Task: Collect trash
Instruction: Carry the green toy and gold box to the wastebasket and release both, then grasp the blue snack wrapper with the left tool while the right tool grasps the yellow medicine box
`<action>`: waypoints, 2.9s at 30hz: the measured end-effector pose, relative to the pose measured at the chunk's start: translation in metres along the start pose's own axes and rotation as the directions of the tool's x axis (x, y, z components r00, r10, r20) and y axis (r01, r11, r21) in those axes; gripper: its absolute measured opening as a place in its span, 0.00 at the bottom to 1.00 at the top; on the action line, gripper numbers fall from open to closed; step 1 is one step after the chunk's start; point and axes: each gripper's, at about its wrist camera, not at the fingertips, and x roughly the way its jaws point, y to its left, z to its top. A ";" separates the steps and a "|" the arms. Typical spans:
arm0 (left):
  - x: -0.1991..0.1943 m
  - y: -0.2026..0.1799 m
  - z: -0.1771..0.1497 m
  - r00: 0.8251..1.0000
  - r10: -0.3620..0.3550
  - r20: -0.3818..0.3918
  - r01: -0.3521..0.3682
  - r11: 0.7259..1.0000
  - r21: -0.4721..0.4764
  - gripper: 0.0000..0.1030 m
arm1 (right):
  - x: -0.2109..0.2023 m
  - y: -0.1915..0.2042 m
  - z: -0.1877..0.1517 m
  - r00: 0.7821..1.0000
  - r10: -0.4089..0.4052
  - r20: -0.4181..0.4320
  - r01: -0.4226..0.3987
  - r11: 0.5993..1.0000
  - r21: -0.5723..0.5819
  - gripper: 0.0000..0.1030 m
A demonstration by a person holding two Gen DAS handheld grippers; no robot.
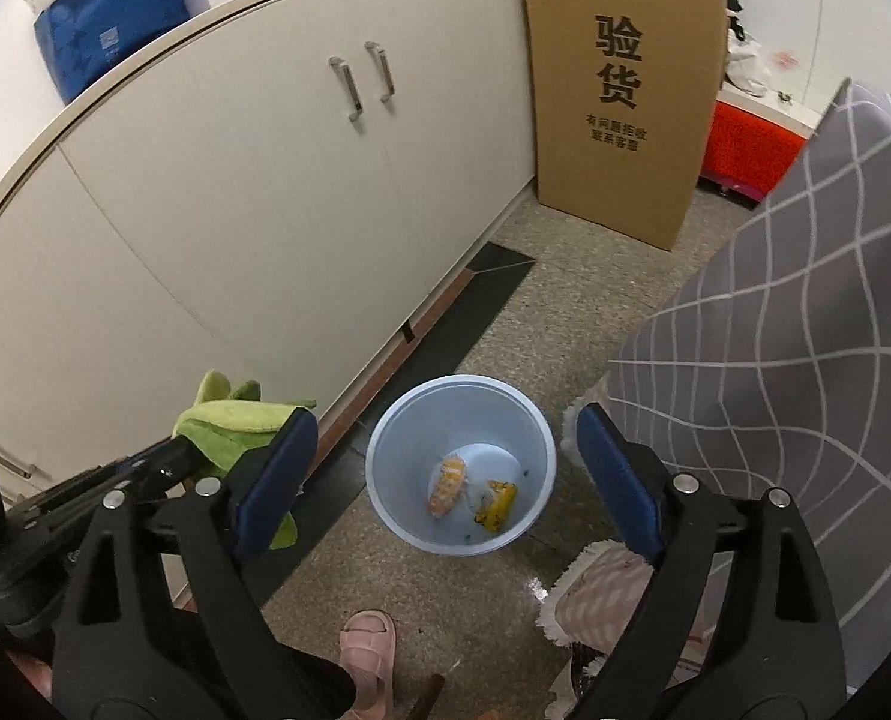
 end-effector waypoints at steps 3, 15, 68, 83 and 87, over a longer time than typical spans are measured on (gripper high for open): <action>0.006 -0.002 -0.002 1.000 0.000 -0.014 0.000 1.000 0.005 0.11 | -0.005 -0.004 -0.002 1.000 -0.024 0.019 0.024 1.000 0.000 0.86; 0.022 -0.031 0.015 1.000 0.000 -0.031 0.002 0.998 0.059 0.12 | -0.026 -0.022 -0.001 0.995 -0.041 0.093 0.036 0.998 0.056 0.87; -0.134 -0.340 -0.042 0.948 -0.301 0.102 0.181 0.775 0.606 0.75 | -0.293 -0.222 -0.033 0.851 -0.330 0.408 0.145 0.895 0.423 0.92; -0.059 -0.462 -0.064 0.949 -0.311 -0.045 0.210 0.522 0.827 0.75 | -0.299 -0.340 -0.068 0.864 -0.400 0.305 0.185 0.817 0.547 0.92; -0.048 -0.470 -0.064 0.947 -0.312 -0.075 0.228 0.491 0.841 0.75 | -0.294 -0.350 -0.067 0.874 -0.386 0.296 0.178 0.820 0.544 0.92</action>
